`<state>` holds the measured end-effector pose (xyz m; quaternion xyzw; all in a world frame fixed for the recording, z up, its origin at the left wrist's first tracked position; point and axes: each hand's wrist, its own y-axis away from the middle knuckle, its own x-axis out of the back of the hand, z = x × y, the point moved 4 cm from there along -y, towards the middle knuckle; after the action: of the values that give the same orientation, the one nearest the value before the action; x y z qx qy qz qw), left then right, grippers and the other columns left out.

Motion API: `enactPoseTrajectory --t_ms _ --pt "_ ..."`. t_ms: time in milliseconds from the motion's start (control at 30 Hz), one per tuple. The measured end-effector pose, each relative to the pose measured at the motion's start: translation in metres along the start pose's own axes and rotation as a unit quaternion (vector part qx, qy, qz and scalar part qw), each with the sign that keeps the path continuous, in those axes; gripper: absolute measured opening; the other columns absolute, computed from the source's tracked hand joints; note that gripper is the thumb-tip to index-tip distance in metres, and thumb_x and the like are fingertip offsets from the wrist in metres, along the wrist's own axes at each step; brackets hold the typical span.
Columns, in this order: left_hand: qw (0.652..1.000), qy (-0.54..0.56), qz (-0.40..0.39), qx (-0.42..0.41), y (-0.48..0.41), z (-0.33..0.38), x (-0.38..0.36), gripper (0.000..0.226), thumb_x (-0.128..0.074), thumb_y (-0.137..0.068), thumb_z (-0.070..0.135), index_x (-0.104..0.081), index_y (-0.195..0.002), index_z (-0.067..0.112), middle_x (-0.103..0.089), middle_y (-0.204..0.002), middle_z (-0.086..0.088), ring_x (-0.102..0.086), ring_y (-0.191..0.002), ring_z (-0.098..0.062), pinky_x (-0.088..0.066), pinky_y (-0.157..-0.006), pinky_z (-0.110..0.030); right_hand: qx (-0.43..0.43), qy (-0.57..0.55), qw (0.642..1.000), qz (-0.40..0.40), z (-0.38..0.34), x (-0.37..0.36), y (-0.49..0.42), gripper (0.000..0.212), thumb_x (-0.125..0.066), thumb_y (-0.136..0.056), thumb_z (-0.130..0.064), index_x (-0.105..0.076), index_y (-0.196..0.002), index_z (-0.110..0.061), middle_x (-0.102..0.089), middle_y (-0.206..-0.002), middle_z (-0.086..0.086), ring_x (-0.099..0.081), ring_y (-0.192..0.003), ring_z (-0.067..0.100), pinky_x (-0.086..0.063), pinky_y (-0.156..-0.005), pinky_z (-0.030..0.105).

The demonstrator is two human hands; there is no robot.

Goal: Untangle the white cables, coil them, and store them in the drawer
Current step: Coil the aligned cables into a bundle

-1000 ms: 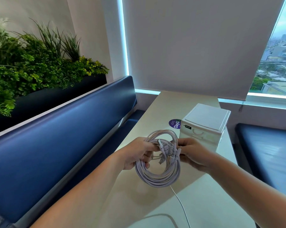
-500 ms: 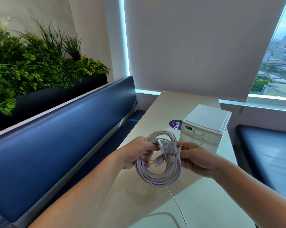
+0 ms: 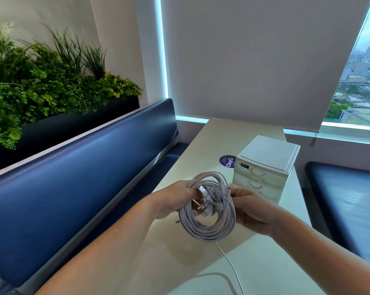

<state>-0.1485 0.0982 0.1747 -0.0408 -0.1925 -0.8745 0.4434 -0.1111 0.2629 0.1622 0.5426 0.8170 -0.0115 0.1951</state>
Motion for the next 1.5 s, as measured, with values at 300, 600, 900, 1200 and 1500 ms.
enactPoseTrajectory --t_ms 300,600,900,1200,1500 --pt "0.999 -0.013 0.029 0.012 -0.007 -0.001 -0.001 0.026 -0.057 -0.096 0.025 -0.064 -0.113 0.006 -0.069 -0.087 -0.006 -0.066 -0.075 -0.025 -0.05 -0.075 -0.034 -0.015 0.018 0.999 0.032 0.006 0.005 0.001 0.023 -0.058 -0.083 0.005 -0.068 -0.105 0.004 -0.069 -0.094 0.016 -0.067 -0.074 0.017 -0.056 -0.066 0.024" --pt "0.994 0.001 0.11 0.005 -0.013 0.0 0.008 0.029 -0.061 -0.094 0.033 -0.067 -0.107 0.008 -0.071 -0.085 -0.011 -0.067 -0.069 -0.025 -0.05 -0.07 -0.035 0.002 -0.061 0.998 0.031 -0.009 -0.002 0.007 0.035 -0.055 -0.087 -0.033 -0.066 -0.099 -0.002 -0.067 -0.091 0.015 -0.064 -0.073 0.022 -0.055 -0.067 0.03" --pt "0.984 0.097 0.147 -0.012 -0.007 0.007 0.006 0.025 -0.056 -0.096 0.014 -0.065 -0.109 -0.005 -0.068 -0.077 -0.016 -0.064 -0.049 -0.02 -0.049 -0.046 -0.021 0.067 -0.022 0.995 0.073 -0.011 -0.007 0.001 0.076 -0.064 -0.063 -0.005 -0.042 -0.135 -0.013 -0.059 -0.114 0.024 -0.062 -0.091 0.028 -0.047 -0.082 0.039" --pt "0.982 0.104 0.159 0.0 -0.005 0.004 0.004 0.022 -0.056 -0.098 0.022 -0.062 -0.11 0.005 -0.07 -0.079 -0.008 -0.066 -0.054 -0.022 -0.051 -0.053 -0.024 0.11 0.124 0.979 0.119 -0.015 -0.008 0.002 0.051 -0.084 -0.061 -0.005 -0.065 -0.108 -0.007 -0.065 -0.098 0.016 -0.061 -0.085 0.023 -0.047 -0.079 0.033" --pt "0.983 0.055 0.173 -0.011 -0.006 0.011 0.002 0.013 -0.056 -0.096 0.029 -0.064 -0.093 0.019 -0.069 -0.075 0.0 -0.061 -0.058 -0.015 -0.047 -0.058 -0.022 0.097 0.098 0.974 0.181 -0.02 -0.004 -0.001 0.05 -0.074 -0.054 -0.001 -0.057 -0.1 -0.009 -0.065 -0.084 0.013 -0.059 -0.074 0.022 -0.046 -0.071 0.032"
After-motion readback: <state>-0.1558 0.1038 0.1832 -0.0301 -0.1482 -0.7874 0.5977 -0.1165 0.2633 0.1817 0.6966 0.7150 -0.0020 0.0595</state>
